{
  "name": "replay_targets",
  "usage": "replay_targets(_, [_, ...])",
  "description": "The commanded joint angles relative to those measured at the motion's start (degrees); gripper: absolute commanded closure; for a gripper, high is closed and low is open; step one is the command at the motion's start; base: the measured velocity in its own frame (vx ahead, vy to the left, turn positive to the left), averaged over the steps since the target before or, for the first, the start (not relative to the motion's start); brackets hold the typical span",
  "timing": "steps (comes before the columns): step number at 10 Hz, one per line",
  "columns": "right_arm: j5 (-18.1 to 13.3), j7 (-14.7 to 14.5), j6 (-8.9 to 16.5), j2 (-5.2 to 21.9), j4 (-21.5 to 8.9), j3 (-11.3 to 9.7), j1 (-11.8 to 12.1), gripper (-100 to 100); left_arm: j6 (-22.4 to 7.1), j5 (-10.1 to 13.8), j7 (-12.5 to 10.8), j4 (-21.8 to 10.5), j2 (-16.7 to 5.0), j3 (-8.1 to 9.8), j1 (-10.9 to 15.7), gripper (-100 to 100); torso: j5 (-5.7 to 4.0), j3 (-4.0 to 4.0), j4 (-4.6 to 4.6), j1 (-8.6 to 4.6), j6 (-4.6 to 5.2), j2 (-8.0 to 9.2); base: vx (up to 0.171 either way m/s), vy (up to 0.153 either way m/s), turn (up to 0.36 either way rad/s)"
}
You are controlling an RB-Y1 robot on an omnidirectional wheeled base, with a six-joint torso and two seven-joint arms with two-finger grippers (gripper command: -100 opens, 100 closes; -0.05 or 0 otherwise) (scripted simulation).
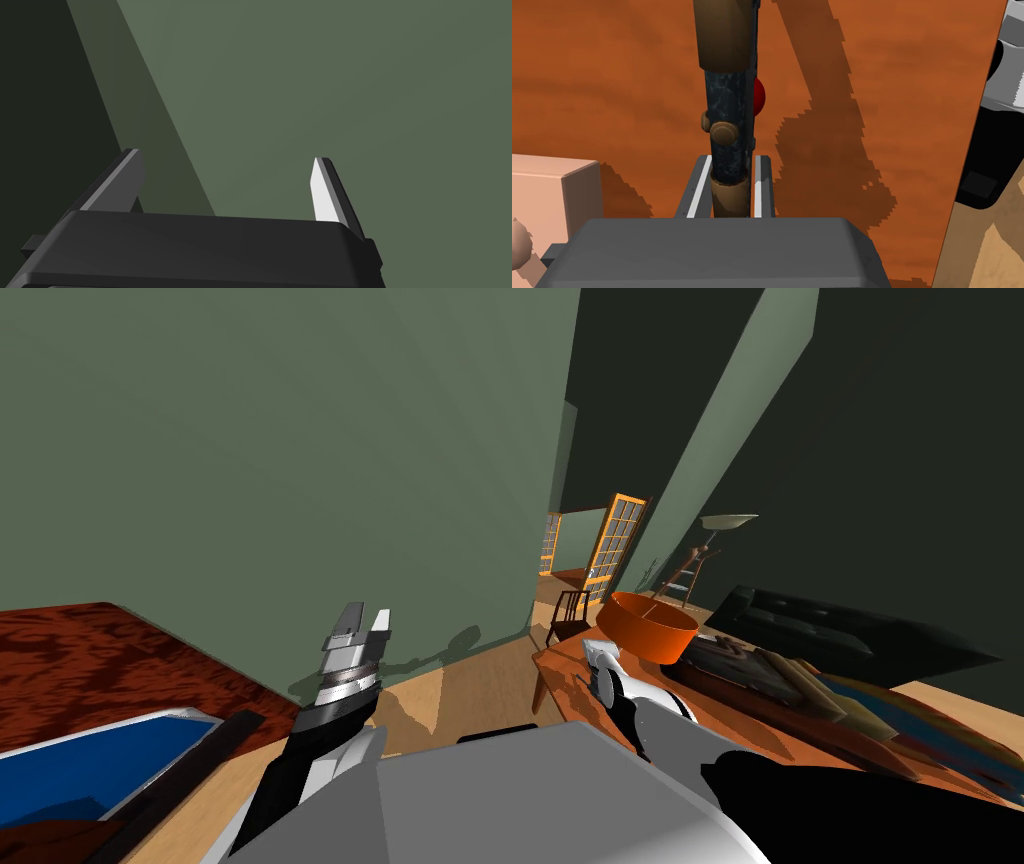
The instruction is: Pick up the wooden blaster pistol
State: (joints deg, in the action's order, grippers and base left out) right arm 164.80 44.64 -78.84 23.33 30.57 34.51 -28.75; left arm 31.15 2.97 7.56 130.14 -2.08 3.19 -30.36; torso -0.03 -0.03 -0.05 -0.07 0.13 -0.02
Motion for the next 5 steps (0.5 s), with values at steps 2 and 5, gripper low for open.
replay_targets(2, [0.43, -0.25, -1.6, 0.83, 0.73, -0.39, -0.71, 100, 0.0, 0.0, 0.0, 0.0, 0.0, 0.0, 0.0, 0, 0.0, 0.0, 0.0, 0.0, 0.0, 0.0, -0.012, 0.012, 0.02])
replay_targets(5, [0.67, -0.16, -1.51, 1.63, -0.8, -0.49, -1.6, 0, 0.0, 0.0, 0.0, 0.0, 0.0, 0.0, 0.0, 0, 0.13, 0.05, 0.07, 0.18, -0.06, 0.04, -0.018, 0.027, 0.022])
